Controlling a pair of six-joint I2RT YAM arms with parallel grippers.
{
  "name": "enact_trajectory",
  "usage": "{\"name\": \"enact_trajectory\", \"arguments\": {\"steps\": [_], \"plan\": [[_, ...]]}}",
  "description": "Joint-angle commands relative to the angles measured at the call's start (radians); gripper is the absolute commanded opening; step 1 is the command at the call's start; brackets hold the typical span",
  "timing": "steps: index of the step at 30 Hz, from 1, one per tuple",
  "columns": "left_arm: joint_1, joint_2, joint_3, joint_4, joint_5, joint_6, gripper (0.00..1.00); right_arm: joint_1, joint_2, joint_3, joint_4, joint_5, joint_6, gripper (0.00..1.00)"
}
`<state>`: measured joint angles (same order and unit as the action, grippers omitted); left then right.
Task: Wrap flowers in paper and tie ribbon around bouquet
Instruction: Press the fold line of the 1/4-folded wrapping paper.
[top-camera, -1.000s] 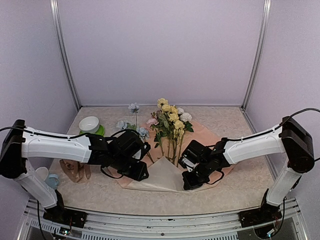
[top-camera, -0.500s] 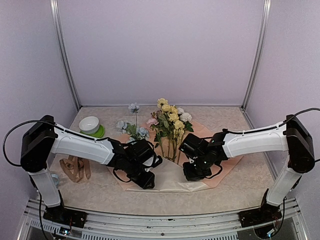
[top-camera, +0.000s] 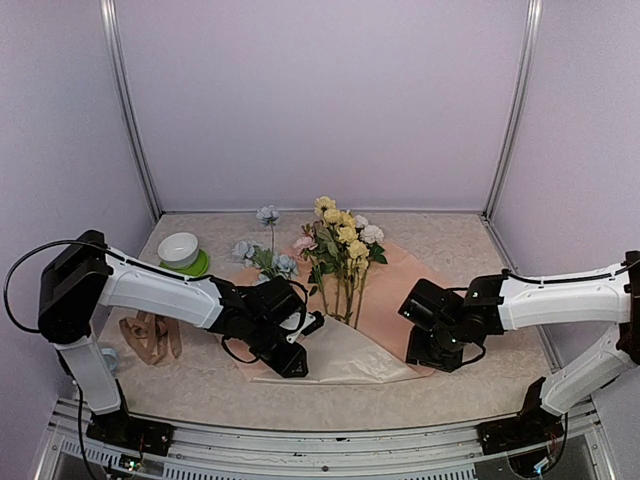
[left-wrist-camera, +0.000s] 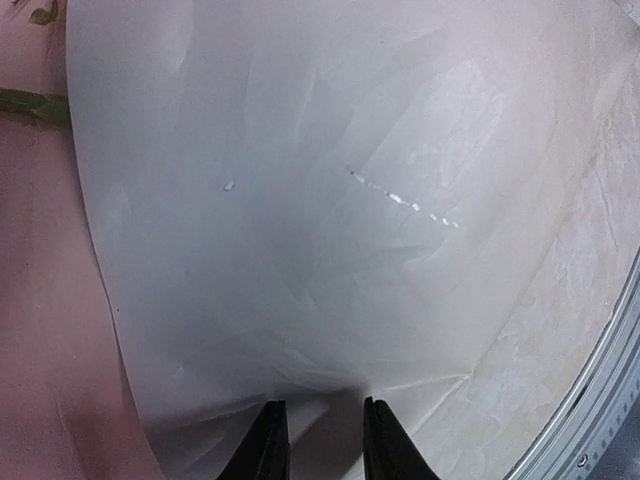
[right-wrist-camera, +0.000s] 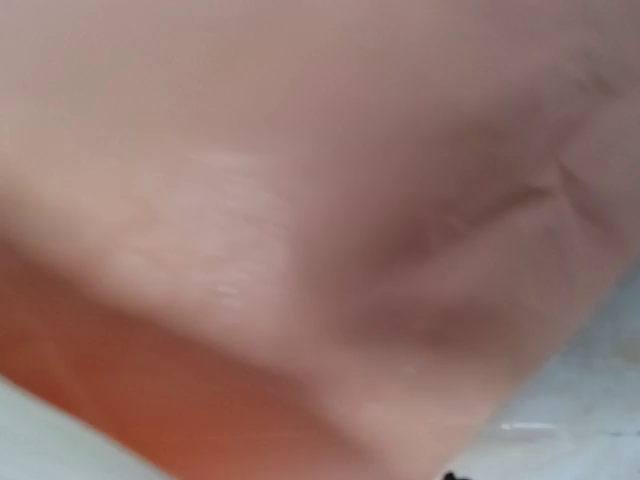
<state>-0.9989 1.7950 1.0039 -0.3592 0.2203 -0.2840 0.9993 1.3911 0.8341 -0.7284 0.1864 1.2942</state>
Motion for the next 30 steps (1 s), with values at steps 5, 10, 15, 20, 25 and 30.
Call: {"name": "enact_trajectory", "arguments": {"steps": [5, 10, 15, 20, 25, 30], "plan": [[0.039, 0.052, -0.001, -0.083, 0.0, 0.025, 0.27, 0.07, 0.073, 0.052, -0.105, 0.025, 0.038, 0.47], [0.049, 0.068, 0.007, -0.087, 0.005, 0.037, 0.27, 0.111, 0.185, 0.198, -0.201, 0.096, -0.084, 0.43], [0.051, 0.081, 0.031, -0.093, 0.012, 0.05, 0.27, 0.118, 0.328, 0.259, -0.103, 0.05, -0.171, 0.29], [0.047, 0.04, 0.07, -0.106, -0.007, 0.047, 0.27, 0.12, 0.36, 0.195, -0.037, 0.016, -0.161, 0.29], [-0.015, -0.035, 0.203, -0.107, -0.071, 0.087, 0.32, 0.119, 0.368, 0.147, -0.024, -0.012, -0.155, 0.28], [-0.035, 0.063, 0.349, -0.111, -0.033, 0.086, 0.39, 0.119, 0.316, 0.087, 0.023, -0.049, -0.136, 0.28]]}}
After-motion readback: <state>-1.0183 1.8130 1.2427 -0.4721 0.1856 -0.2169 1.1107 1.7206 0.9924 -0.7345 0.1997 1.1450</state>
